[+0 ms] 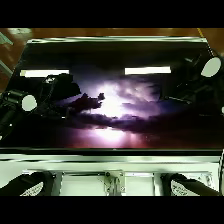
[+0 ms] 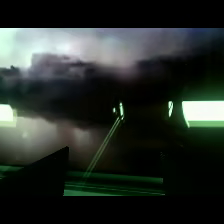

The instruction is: Fold the shirts.

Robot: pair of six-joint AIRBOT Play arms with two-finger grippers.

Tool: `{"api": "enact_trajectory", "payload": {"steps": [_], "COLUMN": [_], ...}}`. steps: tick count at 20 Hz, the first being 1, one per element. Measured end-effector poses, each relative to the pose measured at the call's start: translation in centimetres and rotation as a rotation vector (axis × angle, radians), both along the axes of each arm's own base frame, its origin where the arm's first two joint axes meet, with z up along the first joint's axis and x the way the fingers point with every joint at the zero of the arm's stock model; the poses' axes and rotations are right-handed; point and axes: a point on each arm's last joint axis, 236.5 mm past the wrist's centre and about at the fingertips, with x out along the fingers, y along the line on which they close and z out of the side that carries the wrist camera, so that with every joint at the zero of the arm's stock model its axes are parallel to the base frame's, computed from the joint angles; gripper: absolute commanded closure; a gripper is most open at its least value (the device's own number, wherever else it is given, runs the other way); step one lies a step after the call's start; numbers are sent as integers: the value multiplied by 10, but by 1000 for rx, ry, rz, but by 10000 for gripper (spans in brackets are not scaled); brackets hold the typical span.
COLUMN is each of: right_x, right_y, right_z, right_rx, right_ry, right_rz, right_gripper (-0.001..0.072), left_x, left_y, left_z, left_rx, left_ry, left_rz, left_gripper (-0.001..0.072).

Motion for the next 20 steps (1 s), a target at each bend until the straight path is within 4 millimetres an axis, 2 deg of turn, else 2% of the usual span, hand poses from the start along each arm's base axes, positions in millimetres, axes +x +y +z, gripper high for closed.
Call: {"api": "enact_trajectory", "payload": {"steps": [3,4,5,6,7,8,12,15,18,20], "right_x": [-11,-12,-14,-15,-16,-17,-26,-35,-46,-52], "right_y": [8,10,11,13,15,19,43,70,92,102], "right_z": [-12,-14,-16,-17,-17,-18,-19,-19,-20,-22], "right_rx": [37,46,53,58,63,68,75,73,48,23], "right_ry": [57,68,78,87,97,105,137,151,154,152], "right_rz": [-16,-27,-44,-57,-70,-80,-85,-42,26,67], "right_gripper": [23,23,23,24,23,23,23,23,24,23], "left_x": [12,18,27,38,51,65,136,180,208,221], "left_y": [6,14,24,34,44,54,103,131,150,156], "left_z": [0,-2,-2,-2,0,3,11,-10,-40,-59], "left_rx": [31,63,96,124,145,159,176,121,85,69], "left_ry": [-42,-57,-79,-106,-134,-160,-217,-170,-113,-84], "left_rz": [-2,-1,4,15,30,52,178,274,325,337], "left_gripper": [10,23,88,88,85,-5,-10,-10,-9,-9]}}
